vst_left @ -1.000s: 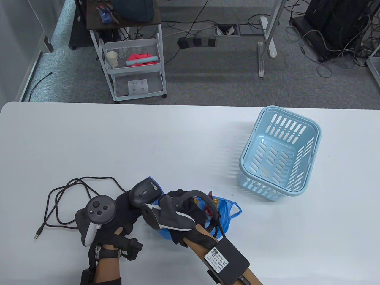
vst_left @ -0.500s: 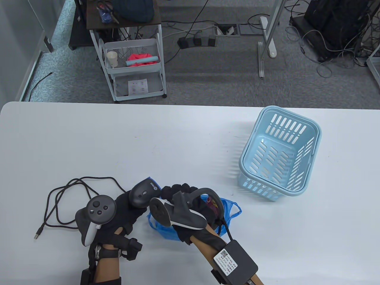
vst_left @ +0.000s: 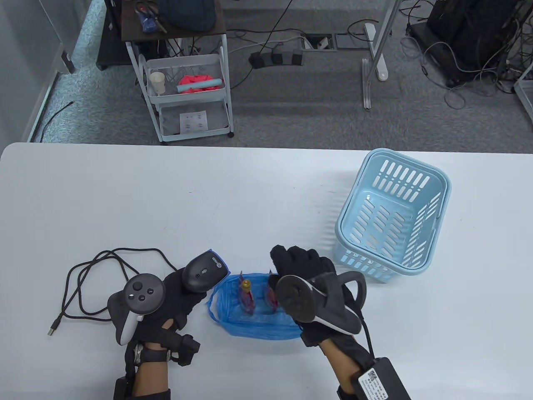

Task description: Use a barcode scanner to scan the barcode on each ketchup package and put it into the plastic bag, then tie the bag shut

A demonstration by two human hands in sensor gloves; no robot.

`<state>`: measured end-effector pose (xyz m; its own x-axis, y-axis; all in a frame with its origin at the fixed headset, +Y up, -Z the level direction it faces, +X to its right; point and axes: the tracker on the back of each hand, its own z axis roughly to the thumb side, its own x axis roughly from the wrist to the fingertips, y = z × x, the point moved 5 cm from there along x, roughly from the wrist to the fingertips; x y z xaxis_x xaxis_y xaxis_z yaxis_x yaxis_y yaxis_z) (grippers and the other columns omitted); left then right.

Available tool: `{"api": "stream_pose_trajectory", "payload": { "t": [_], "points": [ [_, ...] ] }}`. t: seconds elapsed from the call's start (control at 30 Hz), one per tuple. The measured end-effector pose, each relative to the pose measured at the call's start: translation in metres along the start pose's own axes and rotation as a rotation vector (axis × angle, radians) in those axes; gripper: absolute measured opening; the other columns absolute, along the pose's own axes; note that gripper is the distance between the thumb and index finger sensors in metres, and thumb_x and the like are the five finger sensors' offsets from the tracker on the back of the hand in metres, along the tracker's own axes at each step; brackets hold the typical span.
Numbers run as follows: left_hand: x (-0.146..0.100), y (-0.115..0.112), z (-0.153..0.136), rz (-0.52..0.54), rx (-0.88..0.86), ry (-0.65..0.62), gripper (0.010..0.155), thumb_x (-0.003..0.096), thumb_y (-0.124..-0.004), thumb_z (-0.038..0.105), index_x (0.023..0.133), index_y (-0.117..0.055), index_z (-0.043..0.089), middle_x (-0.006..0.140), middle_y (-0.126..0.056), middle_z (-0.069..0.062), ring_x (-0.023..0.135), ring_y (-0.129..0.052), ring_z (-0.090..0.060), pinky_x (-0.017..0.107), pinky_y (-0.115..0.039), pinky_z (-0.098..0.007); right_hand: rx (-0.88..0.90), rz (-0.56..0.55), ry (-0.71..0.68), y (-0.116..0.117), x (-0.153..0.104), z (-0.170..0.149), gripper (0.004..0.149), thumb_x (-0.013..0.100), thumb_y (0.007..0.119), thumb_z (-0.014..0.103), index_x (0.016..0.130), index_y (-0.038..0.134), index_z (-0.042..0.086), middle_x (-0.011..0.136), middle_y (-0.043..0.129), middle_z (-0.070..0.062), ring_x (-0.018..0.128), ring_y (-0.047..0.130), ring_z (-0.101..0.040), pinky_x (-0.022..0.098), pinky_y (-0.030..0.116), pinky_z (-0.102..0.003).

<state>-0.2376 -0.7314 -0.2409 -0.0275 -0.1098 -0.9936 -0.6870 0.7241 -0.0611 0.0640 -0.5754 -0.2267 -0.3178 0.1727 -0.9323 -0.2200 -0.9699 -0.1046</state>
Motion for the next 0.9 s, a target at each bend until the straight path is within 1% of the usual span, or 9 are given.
{"api": "stream_pose_trajectory", "payload": {
  "t": [0.07,0.17,0.37,0.5,0.63,0.7,0.8,0.9],
  "points": [
    [0.000,0.000,0.000,0.001,0.002,0.000,0.052,0.0435,-0.089,0.045,0.092,-0.080,0.028,0.089,-0.086,0.001,0.078,-0.094,-0.032,0.063,-0.075,-0.052,0.020,-0.004,0.031,0.002,-0.010,-0.020,0.063,0.051,0.078,0.043,0.104,0.065,0.011,0.099,0.074,-0.021,0.084,0.076,-0.045,0.064,0.065,-0.059],
    [0.000,0.000,0.000,0.003,0.005,0.001,0.052,0.0436,-0.089,0.045,0.092,-0.079,0.028,0.089,-0.086,0.001,0.078,-0.094,-0.032,0.064,-0.075,-0.052,0.012,0.000,0.060,0.009,-0.023,-0.041,0.065,0.051,0.077,0.046,0.105,0.063,0.012,0.102,0.071,-0.022,0.087,0.073,-0.047,0.067,0.061,-0.061],
    [0.000,0.000,0.000,0.002,0.008,0.004,0.052,0.0436,-0.089,0.045,0.092,-0.080,0.028,0.089,-0.086,0.001,0.078,-0.094,-0.032,0.064,-0.075,-0.052,-0.055,0.058,0.109,0.043,-0.049,-0.075,0.072,0.050,0.076,0.051,0.109,0.057,0.013,0.107,0.064,-0.024,0.095,0.063,-0.049,0.073,0.048,-0.065],
    [0.000,-0.003,0.002,-0.005,0.017,-0.002,0.052,0.0436,-0.089,0.045,0.092,-0.080,0.028,0.089,-0.086,0.002,0.078,-0.094,-0.031,0.064,-0.075,-0.052,-0.144,0.094,0.134,0.068,-0.062,-0.089,0.078,0.049,0.074,0.057,0.112,0.051,0.016,0.113,0.057,-0.022,0.101,0.055,-0.050,0.075,0.039,-0.068],
    [0.001,-0.006,0.003,-0.013,0.031,-0.002,0.052,0.0436,-0.089,0.045,0.092,-0.080,0.028,0.089,-0.086,0.002,0.078,-0.094,-0.032,0.064,-0.075,-0.052,-0.144,0.158,0.158,0.090,-0.070,-0.101,0.082,0.049,0.071,0.061,0.114,0.044,0.019,0.117,0.046,-0.023,0.107,0.044,-0.050,0.075,0.031,-0.071],
    [0.001,-0.008,0.004,-0.022,0.025,-0.006,0.052,0.0437,-0.089,0.045,0.092,-0.080,0.028,0.090,-0.086,0.002,0.079,-0.094,-0.032,0.064,-0.075,-0.052,-0.167,0.188,0.166,0.102,-0.074,-0.105,0.085,0.049,0.070,0.063,0.115,0.041,0.019,0.119,0.038,-0.024,0.109,0.036,-0.050,0.075,0.028,-0.072],
    [0.001,-0.008,0.005,-0.020,0.034,-0.012,0.052,0.0437,-0.089,0.045,0.092,-0.080,0.028,0.090,-0.086,0.002,0.079,-0.093,-0.032,0.064,-0.075,-0.052,-0.153,0.204,0.171,0.116,-0.076,-0.109,0.087,0.049,0.069,0.065,0.116,0.037,0.020,0.120,0.033,-0.024,0.110,0.030,-0.050,0.074,0.023,-0.073],
    [0.001,-0.010,0.007,-0.026,0.036,-0.016,0.051,0.0438,-0.089,0.046,0.092,-0.080,0.029,0.090,-0.085,0.001,0.080,-0.093,-0.032,0.064,-0.074,-0.052,-0.158,0.257,0.175,0.125,-0.078,-0.112,0.088,0.049,0.067,0.066,0.117,0.033,0.021,0.121,0.029,-0.024,0.110,0.026,-0.050,0.074,0.020,-0.074]
  ]
}}
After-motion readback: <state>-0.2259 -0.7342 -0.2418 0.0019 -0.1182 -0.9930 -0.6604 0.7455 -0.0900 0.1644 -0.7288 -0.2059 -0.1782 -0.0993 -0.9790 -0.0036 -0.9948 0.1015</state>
